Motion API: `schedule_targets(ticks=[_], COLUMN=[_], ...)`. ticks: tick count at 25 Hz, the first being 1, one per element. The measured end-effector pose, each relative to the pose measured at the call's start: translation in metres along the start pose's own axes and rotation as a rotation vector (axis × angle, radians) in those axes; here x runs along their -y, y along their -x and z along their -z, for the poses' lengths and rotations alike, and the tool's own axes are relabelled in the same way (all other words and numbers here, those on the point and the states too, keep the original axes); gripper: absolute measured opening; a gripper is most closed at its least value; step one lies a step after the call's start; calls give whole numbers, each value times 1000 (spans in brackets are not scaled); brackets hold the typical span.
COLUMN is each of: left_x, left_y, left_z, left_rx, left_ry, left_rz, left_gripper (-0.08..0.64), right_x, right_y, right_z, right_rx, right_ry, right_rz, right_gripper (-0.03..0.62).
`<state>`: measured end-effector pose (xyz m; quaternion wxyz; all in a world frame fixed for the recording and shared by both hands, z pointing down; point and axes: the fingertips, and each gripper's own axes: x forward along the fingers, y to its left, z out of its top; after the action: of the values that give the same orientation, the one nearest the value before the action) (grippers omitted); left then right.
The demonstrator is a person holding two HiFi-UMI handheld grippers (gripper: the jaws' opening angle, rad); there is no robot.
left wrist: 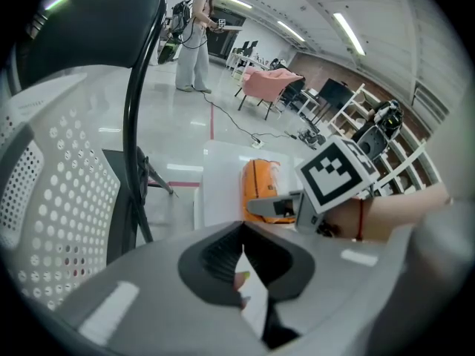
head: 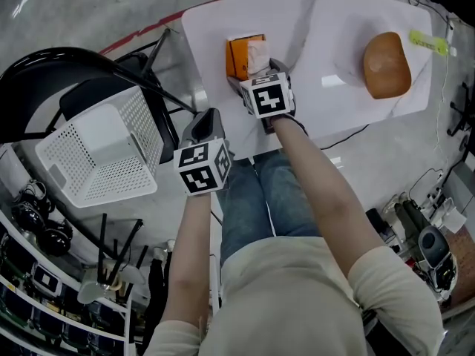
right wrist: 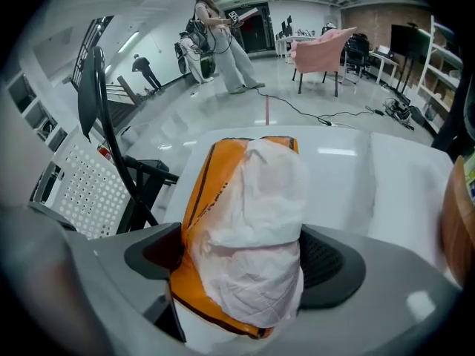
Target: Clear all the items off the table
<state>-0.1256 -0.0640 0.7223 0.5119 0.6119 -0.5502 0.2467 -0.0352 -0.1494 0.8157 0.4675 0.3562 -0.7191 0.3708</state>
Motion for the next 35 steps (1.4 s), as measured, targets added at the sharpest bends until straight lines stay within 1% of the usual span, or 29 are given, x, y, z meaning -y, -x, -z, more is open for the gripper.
schedule_targets(ticks=[6, 11, 12, 14, 16, 18, 20, 24, 30, 35], left_x=[0, 2, 3, 5, 6, 8, 9, 14, 28, 44], left_y=[4, 9, 11, 14, 17, 21, 26, 36, 52, 64], left_z=[4, 5, 5, 4, 3, 2, 0, -2, -5, -7], left_rx=[-2, 5, 8, 12, 16, 22, 29, 42, 63, 80], left_ry=[-4, -2, -3, -6, -10, -14, -15, -22, -29, -40], left_rz=[-1, -2, -2, -4, -5, -6, -8, -16, -21, -17], left_gripper=[8, 8, 8, 8, 8, 8, 8, 8, 8, 8], right_x=[-2, 1, 2, 3, 0, -2, -1, -2, 6, 7], right_y=[0, 5, 8, 13, 16, 19, 25, 41, 70, 92], right_z=[1, 2, 2, 0, 1, 5, 7, 11, 13, 14], right_rx=[-15, -38, -43, -49, -59, -73, -76, -62, -45, -25], right_ry=[-1, -4, -3, 16, 63, 117, 145, 146, 162, 141], right_rz=[-20, -14, -8, 4, 6, 14, 28, 28, 60, 55], right_gripper=[434, 351, 326, 271, 249, 244, 242, 241, 242, 242])
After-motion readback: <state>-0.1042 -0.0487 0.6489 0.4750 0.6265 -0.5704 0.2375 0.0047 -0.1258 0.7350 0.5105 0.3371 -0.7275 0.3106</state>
